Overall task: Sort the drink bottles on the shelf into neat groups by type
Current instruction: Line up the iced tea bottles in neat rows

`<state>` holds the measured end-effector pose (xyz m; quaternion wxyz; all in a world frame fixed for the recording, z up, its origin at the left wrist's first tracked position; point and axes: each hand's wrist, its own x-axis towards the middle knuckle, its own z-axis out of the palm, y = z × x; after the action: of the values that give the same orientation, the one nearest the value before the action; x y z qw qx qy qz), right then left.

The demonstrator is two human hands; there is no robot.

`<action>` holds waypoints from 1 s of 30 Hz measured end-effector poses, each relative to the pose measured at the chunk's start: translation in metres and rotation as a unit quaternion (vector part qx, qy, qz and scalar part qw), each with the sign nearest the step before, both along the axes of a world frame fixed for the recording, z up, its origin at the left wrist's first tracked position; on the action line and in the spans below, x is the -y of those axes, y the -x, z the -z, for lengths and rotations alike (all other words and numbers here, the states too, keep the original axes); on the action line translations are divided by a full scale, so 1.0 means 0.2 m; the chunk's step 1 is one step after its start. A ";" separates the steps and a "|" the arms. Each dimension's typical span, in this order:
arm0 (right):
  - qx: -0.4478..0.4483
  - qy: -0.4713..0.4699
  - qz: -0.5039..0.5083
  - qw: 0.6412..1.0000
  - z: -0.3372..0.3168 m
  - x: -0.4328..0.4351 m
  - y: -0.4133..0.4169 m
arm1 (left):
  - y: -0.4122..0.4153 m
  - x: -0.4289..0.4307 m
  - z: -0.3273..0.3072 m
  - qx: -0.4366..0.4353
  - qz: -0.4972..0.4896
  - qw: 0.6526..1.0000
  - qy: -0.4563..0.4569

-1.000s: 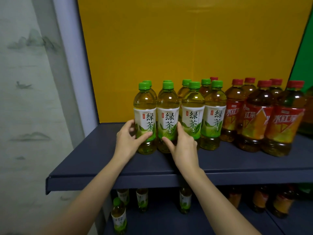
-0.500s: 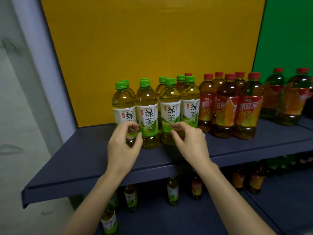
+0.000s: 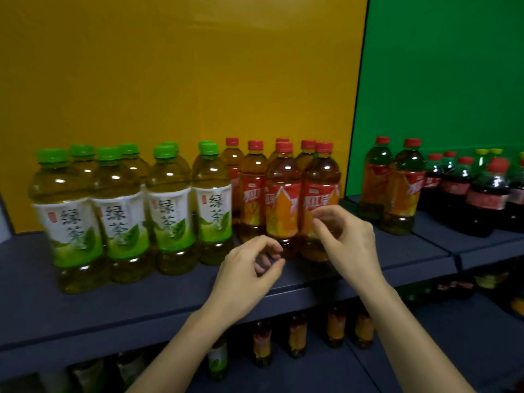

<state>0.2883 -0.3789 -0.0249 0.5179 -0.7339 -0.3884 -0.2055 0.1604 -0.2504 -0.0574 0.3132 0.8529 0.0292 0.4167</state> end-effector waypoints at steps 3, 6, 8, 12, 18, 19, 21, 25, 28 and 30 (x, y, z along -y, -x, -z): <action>0.009 0.005 -0.014 1.000 -0.01 0.15 -0.24 | -0.24 0.18 0.01 0.002 0.008 0.999 0.031; 0.011 0.010 -0.012 1.000 -0.01 0.30 -0.47 | -0.47 0.34 0.01 0.003 0.014 0.999 0.046; 0.009 -0.002 -0.004 1.000 -0.02 0.39 -0.61 | -0.60 0.42 0.01 0.002 0.017 0.998 0.063; -0.009 -0.024 0.042 0.999 -0.01 0.49 -0.85 | -0.85 0.49 -0.02 -0.018 0.004 0.996 0.085; -0.187 0.027 -0.017 0.982 0.00 0.47 -1.20 | -1.19 0.47 -0.12 -0.074 -0.034 0.990 0.114; -0.221 0.028 -0.051 0.973 0.01 0.45 -1.24 | -1.24 0.46 -0.13 -0.081 -0.044 0.989 0.116; -0.260 0.035 -0.096 0.960 0.01 0.42 -1.29 | -1.34 0.44 -0.17 -0.088 -0.061 0.986 0.131; -0.239 0.019 -0.135 0.961 0.03 0.40 -1.35 | -1.52 0.41 -0.19 -0.089 -0.086 0.978 0.167; -0.222 0.001 -0.148 0.964 0.03 0.41 -1.40 | -1.64 0.38 -0.19 -0.112 -0.091 0.969 0.203; -0.211 -0.012 -0.147 0.966 0.01 0.42 -1.43 | -1.72 0.36 -0.19 -0.136 -0.092 0.962 0.217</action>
<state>0.5744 -0.4632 -0.0270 0.6215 -0.6890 -0.3717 0.0278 0.5053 -0.3220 -0.0204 0.4445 0.8066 0.2395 0.3074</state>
